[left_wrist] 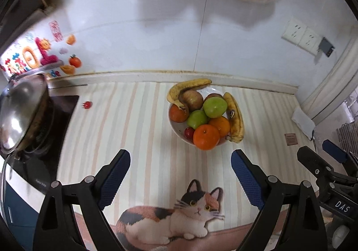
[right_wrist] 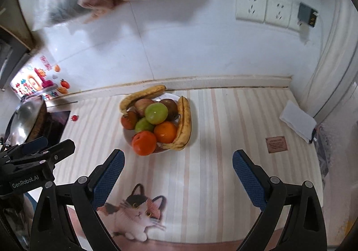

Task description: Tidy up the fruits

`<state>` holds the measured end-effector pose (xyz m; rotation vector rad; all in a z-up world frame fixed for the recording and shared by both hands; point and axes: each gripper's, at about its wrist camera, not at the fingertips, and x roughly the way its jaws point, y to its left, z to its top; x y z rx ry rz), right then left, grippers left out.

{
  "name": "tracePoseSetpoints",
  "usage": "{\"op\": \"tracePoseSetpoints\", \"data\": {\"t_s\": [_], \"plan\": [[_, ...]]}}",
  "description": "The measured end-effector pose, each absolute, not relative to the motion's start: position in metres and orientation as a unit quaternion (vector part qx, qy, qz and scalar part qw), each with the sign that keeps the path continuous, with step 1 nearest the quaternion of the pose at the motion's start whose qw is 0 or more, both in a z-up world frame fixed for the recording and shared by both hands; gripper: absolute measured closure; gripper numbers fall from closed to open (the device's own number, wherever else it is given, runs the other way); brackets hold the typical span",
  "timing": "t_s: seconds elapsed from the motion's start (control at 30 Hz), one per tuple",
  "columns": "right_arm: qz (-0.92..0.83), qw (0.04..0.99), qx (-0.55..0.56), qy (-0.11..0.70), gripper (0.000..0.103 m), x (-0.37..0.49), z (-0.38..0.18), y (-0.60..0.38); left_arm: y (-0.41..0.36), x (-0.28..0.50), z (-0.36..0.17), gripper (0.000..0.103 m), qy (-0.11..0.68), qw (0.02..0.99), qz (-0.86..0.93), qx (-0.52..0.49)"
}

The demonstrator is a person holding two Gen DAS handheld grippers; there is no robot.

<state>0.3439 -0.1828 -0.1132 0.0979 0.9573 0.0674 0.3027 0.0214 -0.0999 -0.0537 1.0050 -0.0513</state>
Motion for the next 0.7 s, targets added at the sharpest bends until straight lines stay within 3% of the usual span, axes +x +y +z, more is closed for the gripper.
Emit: {"op": "tracePoseSetpoints", "data": {"t_s": [0.27, 0.7], "plan": [[0.018, 0.909, 0.042, 0.414, 0.004, 0.243, -0.063, -0.164, 0.036, 0.215, -0.051, 0.011, 0.423, 0.906, -0.023, -0.002], [0.016, 0.926, 0.042, 0.376, 0.003, 0.097, -0.007, -0.136, 0.056, 0.102, -0.018, 0.011, 0.402, 0.915, -0.046, 0.001]]}}
